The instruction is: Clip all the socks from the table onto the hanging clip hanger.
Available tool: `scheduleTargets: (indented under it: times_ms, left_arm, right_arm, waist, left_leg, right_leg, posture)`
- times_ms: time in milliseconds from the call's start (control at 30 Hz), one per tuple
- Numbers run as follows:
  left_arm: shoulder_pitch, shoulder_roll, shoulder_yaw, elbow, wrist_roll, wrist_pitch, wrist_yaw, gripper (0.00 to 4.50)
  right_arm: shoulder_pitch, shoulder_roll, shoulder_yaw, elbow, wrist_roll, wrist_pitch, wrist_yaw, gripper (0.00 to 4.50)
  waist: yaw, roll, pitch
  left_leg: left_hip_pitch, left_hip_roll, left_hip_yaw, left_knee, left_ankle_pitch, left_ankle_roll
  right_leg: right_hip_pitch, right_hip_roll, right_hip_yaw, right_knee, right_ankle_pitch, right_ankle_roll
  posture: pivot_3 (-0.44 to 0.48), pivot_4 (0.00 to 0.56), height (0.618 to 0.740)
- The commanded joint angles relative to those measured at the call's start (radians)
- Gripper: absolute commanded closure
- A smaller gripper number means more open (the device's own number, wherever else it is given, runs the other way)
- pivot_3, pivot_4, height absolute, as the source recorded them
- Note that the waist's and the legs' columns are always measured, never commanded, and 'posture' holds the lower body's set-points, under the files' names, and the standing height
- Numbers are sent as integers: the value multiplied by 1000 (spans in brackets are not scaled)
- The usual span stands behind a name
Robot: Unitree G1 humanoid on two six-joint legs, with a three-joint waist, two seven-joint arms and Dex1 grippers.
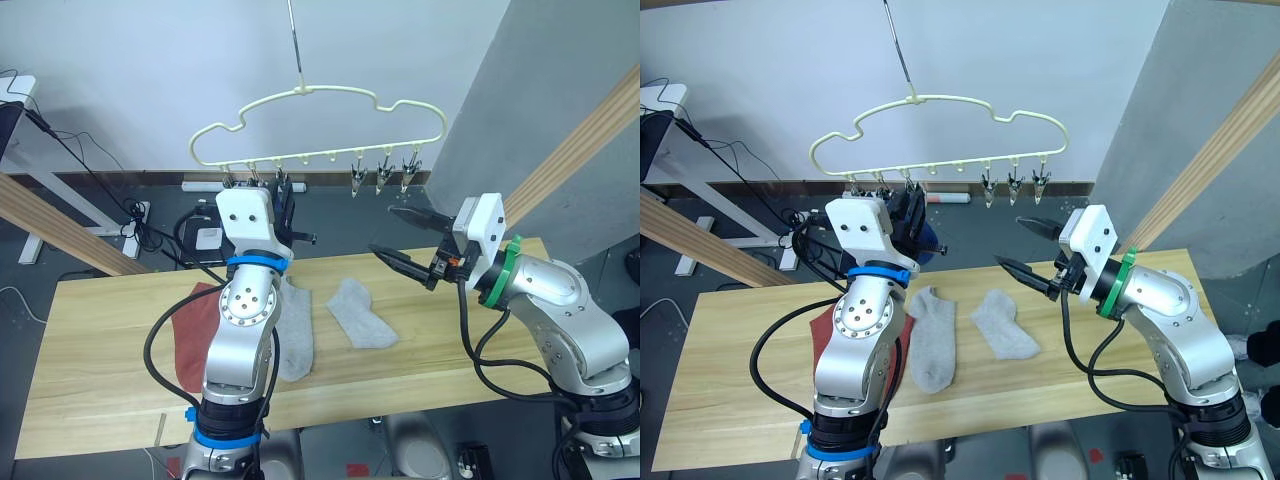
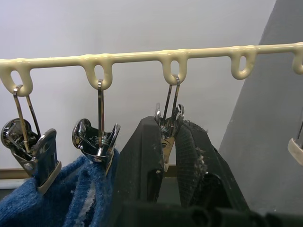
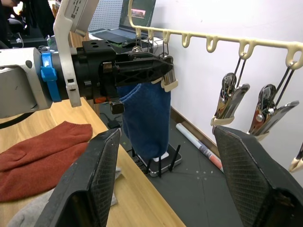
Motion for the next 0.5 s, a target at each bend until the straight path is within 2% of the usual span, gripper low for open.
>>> scheduleTargets:
  times_ms: [33, 467, 500]
  left_arm:
    - [-2, -1, -8, -37, 14, -30, 0, 4101]
    - [-2, 2, -4, -32, -26, -56, -41, 4198]
    - [-1, 0, 0, -34, -27, -52, -39, 3848]
  right_arm:
    - [0, -7, -15, -29, 3, -25, 8, 1257]
    - [-7, -8, -4, -42, 6, -7, 0, 1257]
    - [-7, -8, -4, -43, 6, -6, -1, 1257]
  waist:
    - [0, 0, 0]
    - [0, 0, 0]
    - [0, 0, 0]
  left_leg:
    - [0, 0, 0, 0, 0, 0]
    - [0, 0, 0, 0, 0, 0]
    - [0, 0, 0, 0, 0, 0]
  right_leg:
    - [0, 0, 0, 0, 0, 0]
    - [0, 0, 0, 0, 0, 0]
    - [0, 0, 0, 0, 0, 0]
  posture:
    - [-163, 346, 740]
    - [-161, 349, 740]
    - [-161, 349, 740]
